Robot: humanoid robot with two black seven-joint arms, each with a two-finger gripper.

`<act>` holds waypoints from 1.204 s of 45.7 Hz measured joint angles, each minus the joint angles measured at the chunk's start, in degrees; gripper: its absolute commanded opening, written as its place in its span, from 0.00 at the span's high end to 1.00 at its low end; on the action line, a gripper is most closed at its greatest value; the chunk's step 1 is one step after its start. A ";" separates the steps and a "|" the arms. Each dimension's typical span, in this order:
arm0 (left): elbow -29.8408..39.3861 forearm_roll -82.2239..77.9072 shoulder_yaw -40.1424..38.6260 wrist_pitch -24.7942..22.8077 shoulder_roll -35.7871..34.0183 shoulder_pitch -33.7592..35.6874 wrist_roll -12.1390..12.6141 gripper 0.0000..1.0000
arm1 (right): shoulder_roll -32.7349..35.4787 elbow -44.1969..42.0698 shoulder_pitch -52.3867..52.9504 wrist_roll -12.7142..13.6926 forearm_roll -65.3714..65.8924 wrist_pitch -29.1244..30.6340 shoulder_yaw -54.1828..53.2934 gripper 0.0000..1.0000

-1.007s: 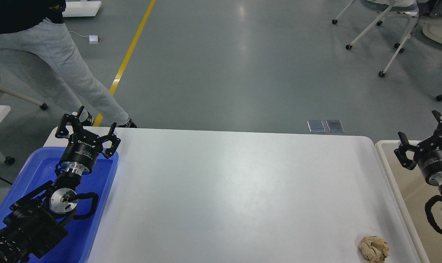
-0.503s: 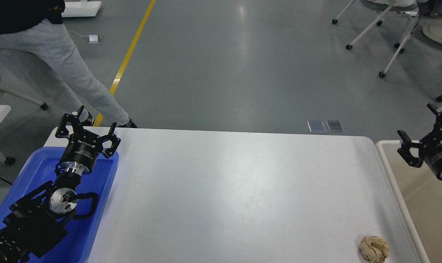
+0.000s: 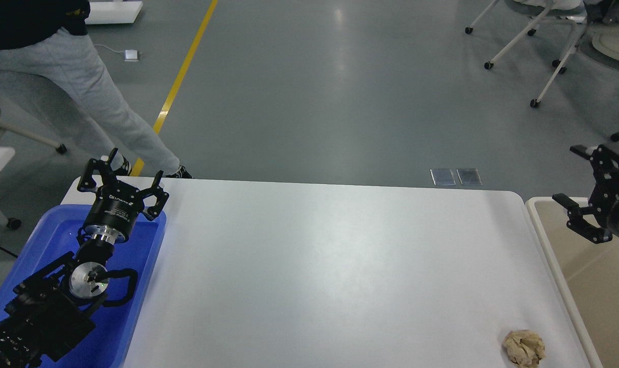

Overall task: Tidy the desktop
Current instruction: 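Lower the right gripper down onto the crumpled tan paper ball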

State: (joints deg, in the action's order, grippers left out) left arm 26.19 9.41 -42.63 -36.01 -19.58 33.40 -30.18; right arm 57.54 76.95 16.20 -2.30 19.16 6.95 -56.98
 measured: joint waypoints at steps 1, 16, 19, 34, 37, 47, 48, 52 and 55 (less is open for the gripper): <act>0.00 -0.01 0.00 0.00 0.00 0.00 0.00 0.00 | 0.68 0.48 0.00 0.46 0.74 0.39 0.23 0.01; 0.00 -0.01 0.00 0.00 0.00 0.00 -0.01 0.00 | 10.48 7.41 -0.25 3.64 20.18 7.34 5.23 0.01; 0.00 -0.01 0.00 0.00 0.00 0.00 -0.01 0.00 | 11.71 9.34 -0.37 3.84 25.13 8.06 6.78 0.01; 0.00 -0.01 0.00 0.00 0.00 0.00 -0.04 0.00 | 12.73 14.70 -1.01 3.18 49.97 8.48 15.49 0.01; 0.00 0.00 0.00 0.00 0.00 0.00 -0.04 0.00 | 12.12 15.01 -1.20 2.79 53.49 7.32 17.42 0.01; 0.00 -0.01 0.00 -0.01 -0.01 -0.01 -0.03 0.00 | 9.57 15.30 -2.05 1.15 64.90 3.14 24.82 0.01; 0.00 -0.01 0.00 -0.02 -0.01 -0.01 -0.02 0.00 | 9.25 15.24 -2.24 0.78 66.21 2.69 25.60 0.01; 0.00 -0.01 0.00 -0.04 -0.01 -0.01 0.02 0.00 | 8.26 14.69 -2.94 -0.31 70.15 1.00 27.66 0.01; 0.00 -0.01 0.00 -0.04 -0.01 -0.01 0.03 0.00 | 7.17 13.43 -3.55 -1.12 73.54 -0.85 29.15 0.01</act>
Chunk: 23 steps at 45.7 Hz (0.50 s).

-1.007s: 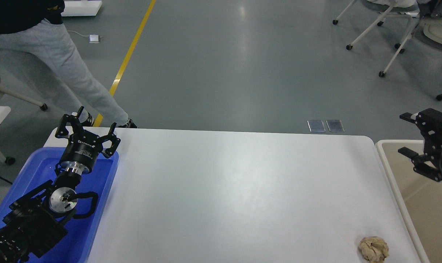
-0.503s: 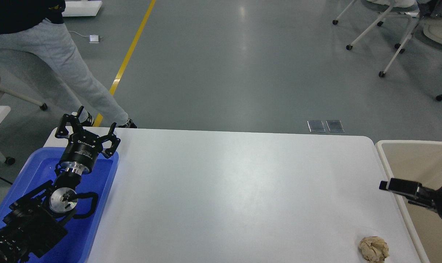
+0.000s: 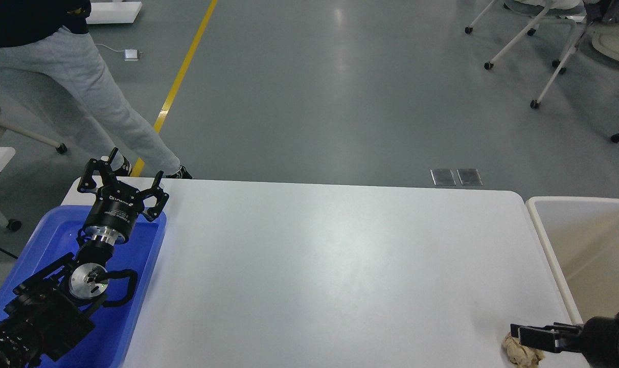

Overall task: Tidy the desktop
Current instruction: 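Lower the right gripper down onto the crumpled tan paper ball, then close the right gripper around the crumpled paper ball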

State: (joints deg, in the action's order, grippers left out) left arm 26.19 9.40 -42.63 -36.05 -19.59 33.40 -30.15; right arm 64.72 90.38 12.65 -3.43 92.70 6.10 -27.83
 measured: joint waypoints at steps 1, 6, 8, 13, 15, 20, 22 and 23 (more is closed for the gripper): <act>0.00 0.00 0.00 0.00 0.00 0.00 0.00 0.00 | -0.30 -0.45 -0.14 -0.17 0.81 -0.49 0.35 0.01; 0.00 0.00 0.00 0.00 0.00 0.00 0.00 0.00 | -1.98 -2.75 -0.79 -1.22 4.58 -3.31 1.93 0.01; 0.00 0.00 0.00 0.00 -0.01 0.00 0.00 0.00 | -2.48 -3.32 -0.96 -1.48 5.53 -4.13 2.34 0.01; 0.00 0.00 0.00 0.00 -0.01 0.00 0.00 0.00 | -3.79 -4.53 -1.28 -1.98 7.39 -6.09 3.03 0.01; 0.00 0.00 0.00 0.00 -0.01 0.00 0.00 0.00 | -4.28 -4.91 -1.37 -2.14 7.94 -6.88 3.21 0.01; 0.00 0.00 0.00 0.00 -0.01 0.00 0.00 0.00 | -5.19 -5.86 -1.52 -2.38 8.90 -8.40 3.52 0.01; 0.00 0.00 0.00 0.00 -0.01 0.00 0.00 0.00 | -5.62 -6.48 -1.55 -2.45 9.21 -9.05 3.59 0.01; 0.00 0.00 0.00 0.00 -0.01 0.00 0.00 0.00 | -5.84 -6.83 -1.55 -2.47 9.33 -9.35 3.61 0.01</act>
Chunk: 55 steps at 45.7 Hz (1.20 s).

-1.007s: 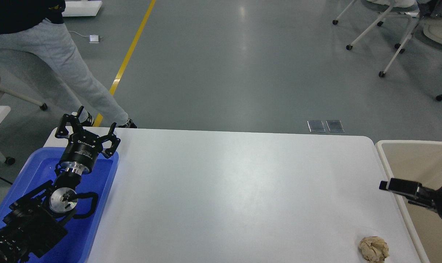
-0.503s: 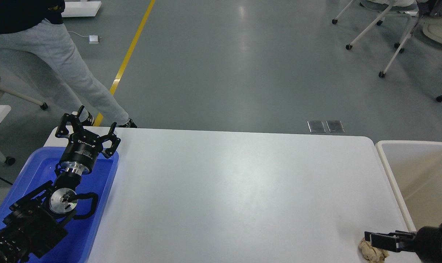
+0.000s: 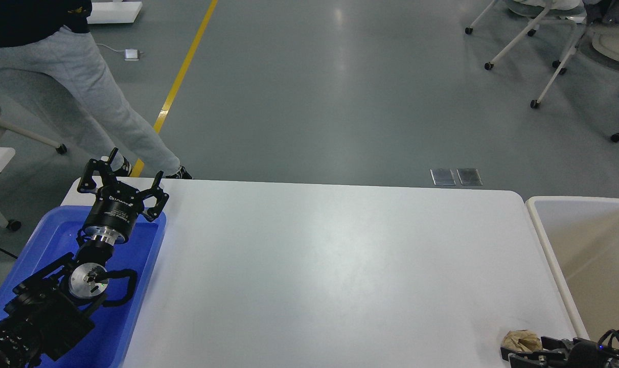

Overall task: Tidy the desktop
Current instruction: 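Close the right gripper around the crumpled paper ball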

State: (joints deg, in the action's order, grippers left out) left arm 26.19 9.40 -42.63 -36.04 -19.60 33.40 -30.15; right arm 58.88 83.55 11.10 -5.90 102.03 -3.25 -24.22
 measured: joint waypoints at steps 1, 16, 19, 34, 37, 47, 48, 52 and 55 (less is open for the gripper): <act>0.00 0.00 0.00 0.00 0.00 0.00 0.00 0.00 | -0.31 -0.53 -0.01 -0.03 0.18 -0.43 0.02 0.01; 0.00 0.00 0.00 0.00 0.00 0.00 0.00 0.00 | -3.93 -5.35 0.12 -0.21 1.22 -3.64 0.27 0.01; 0.00 0.00 0.00 0.00 0.00 0.00 0.00 0.00 | -4.46 -6.16 0.13 -0.21 1.30 -3.93 0.31 0.01; 0.00 0.00 0.00 0.01 0.00 0.00 0.01 0.00 | -6.75 -10.74 0.15 -0.24 1.53 -4.64 0.50 0.01; 0.00 0.00 0.00 0.01 0.00 0.00 0.01 0.00 | -7.11 -11.33 0.25 -0.24 1.55 -4.70 0.54 0.01; 0.00 0.00 0.00 0.01 0.00 0.00 0.01 0.00 | -8.32 -12.99 0.47 -0.25 1.55 -4.84 0.81 0.01; 0.00 0.00 0.00 0.01 0.00 0.00 0.01 0.00 | -8.43 -13.12 0.48 -0.25 1.53 -4.84 0.83 0.01; 0.00 0.00 0.00 0.01 0.00 0.00 0.01 0.00 | -9.13 -13.84 0.53 -0.26 1.51 -4.89 0.90 0.01; 0.00 0.00 0.00 0.01 0.00 0.00 0.01 0.00 | -9.59 -14.35 0.54 -0.26 1.51 -5.02 0.94 0.01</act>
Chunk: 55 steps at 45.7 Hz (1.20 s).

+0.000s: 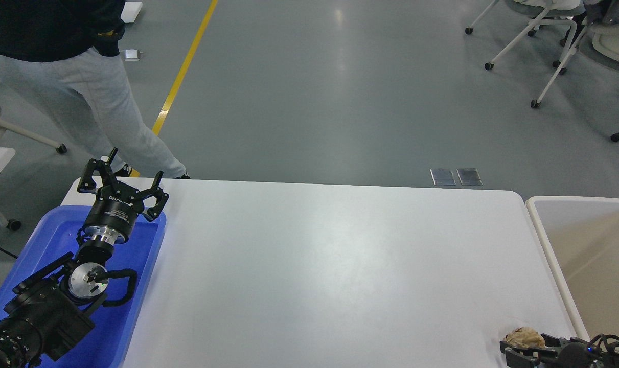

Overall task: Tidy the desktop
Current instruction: 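Close the right gripper around the crumpled paper ball, then lift the paper ball with the right gripper over the white bin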

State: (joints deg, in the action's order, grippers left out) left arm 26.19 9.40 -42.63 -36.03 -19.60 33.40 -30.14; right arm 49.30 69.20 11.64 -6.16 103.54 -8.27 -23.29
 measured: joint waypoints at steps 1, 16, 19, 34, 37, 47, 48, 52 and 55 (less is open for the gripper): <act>0.00 0.00 0.00 0.00 0.00 0.00 0.00 0.00 | -0.14 -0.15 0.01 0.00 0.00 -0.12 0.03 0.02; 0.00 0.00 0.00 0.00 0.00 0.00 -0.01 0.00 | -1.34 -1.98 0.62 -0.20 0.06 -1.83 1.45 0.42; 0.00 0.00 0.00 0.00 0.00 0.00 -0.02 0.00 | -1.39 -2.28 0.77 -0.33 0.07 -2.02 1.61 0.72; 0.00 0.00 0.00 0.00 0.03 0.00 -0.03 0.00 | -1.30 -2.80 1.17 -1.43 -0.14 -2.38 2.03 1.00; 0.00 0.00 0.00 0.00 0.03 0.00 -0.03 0.00 | -1.05 -2.66 1.23 -1.90 -0.29 -2.44 2.06 1.00; 0.00 0.00 0.00 0.00 0.00 0.00 -0.02 0.00 | 0.59 -1.38 1.46 -3.03 -1.11 -2.61 2.04 1.00; 0.00 0.00 0.00 0.00 0.00 0.00 -0.01 0.00 | 0.80 -1.15 1.51 -3.12 -1.32 -2.62 2.01 1.00; 0.00 0.00 0.00 0.00 0.00 0.00 0.01 0.00 | 2.18 0.44 1.96 -3.42 -2.74 -2.60 1.97 1.00; 0.00 0.00 0.00 0.00 0.00 0.00 0.01 0.00 | 3.42 1.94 2.29 -3.54 -3.71 -2.43 1.94 1.00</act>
State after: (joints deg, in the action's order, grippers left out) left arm 26.19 9.40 -42.63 -36.03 -19.60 33.40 -30.13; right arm 52.71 71.14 13.93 -9.70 99.83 -10.70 -21.34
